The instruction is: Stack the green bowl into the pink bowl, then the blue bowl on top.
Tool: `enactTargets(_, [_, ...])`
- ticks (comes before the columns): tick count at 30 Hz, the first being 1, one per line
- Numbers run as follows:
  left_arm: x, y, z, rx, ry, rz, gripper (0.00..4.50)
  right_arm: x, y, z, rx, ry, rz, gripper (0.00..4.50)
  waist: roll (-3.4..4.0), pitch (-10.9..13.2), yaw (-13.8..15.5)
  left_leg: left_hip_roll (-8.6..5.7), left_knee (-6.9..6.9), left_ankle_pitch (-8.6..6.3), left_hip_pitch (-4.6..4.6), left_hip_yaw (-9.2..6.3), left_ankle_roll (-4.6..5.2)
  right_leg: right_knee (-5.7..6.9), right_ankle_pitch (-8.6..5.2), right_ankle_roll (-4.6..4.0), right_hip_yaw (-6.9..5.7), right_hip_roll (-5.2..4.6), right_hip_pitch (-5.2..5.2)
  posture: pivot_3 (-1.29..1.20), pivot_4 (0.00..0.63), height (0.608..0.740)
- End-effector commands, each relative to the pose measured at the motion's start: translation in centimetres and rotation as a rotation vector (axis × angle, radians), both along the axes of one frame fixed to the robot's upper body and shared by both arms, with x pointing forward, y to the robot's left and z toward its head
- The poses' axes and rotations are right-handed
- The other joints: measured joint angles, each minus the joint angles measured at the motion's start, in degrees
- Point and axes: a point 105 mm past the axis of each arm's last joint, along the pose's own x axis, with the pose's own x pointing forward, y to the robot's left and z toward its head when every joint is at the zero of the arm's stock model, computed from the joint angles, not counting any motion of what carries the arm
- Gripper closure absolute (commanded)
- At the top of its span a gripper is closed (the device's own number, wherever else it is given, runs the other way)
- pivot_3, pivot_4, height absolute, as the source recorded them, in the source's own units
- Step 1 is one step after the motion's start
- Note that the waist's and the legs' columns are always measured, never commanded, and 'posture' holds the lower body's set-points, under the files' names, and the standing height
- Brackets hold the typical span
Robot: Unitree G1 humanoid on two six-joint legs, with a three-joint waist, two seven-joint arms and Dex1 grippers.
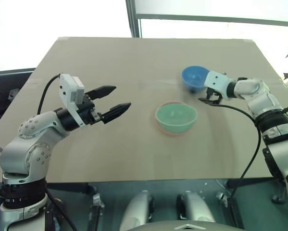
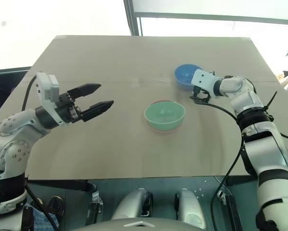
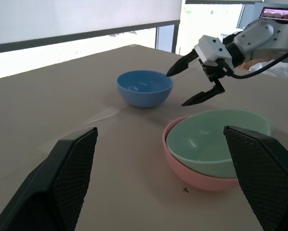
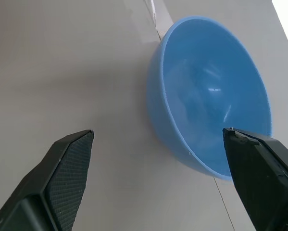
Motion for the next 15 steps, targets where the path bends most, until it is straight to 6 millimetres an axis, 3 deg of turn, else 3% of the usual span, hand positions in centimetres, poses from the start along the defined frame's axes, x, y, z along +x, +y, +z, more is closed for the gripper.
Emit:
enactTargets(1, [-1.0,-0.2,1.0,0.02,-0.03,-0.039,0.06,1.0,0.6,0.7,-0.104,-0.07,0.002,0.0,0.01,0.0,-0.1,0.0,-0.01,0.01,0.0,0.0,-0.01,0.0,0.0,0.0,0.0,0.0,-0.01,0.0,0.15,0.74])
enactTargets(5, [-1.2,-0.4,0.8,0.023,-0.015,-0.058,0.06,1.4,1.2,0.1,-0.215,-0.082,0.013,0.0,0.02,0.0,-0.2,0.01,-0.06,0.06,0.03,-0.01,-0.1,0.05,-0.01,-0.02,0.0,0.05,-0.04,0.0,0.15,0.74])
enactTargets(10, [-1.2,-0.5,0.7,0.017,-0.015,-0.059,0.0,1.7,1.8,0.5,-0.248,-0.119,0.031,1.49,0.02,0.0,-0.2,0.0,-0.06,0.08,0.04,-0.04,-0.14,0.08,0.0,-0.02,0.0,0.05,-0.04,0.0,0.15,0.74])
enactTargets(15, [-1.1,-0.7,0.7,0.011,-0.02,-0.06,0.0,1.7,2.0,0.7,-0.241,-0.126,0.04,3.3,0.04,0.0,-0.3,0.0,-0.08,0.08,0.04,-0.04,-0.15,0.08,0.0,-0.02,0.0,0.05,-0.05,0.0,0.15,0.74])
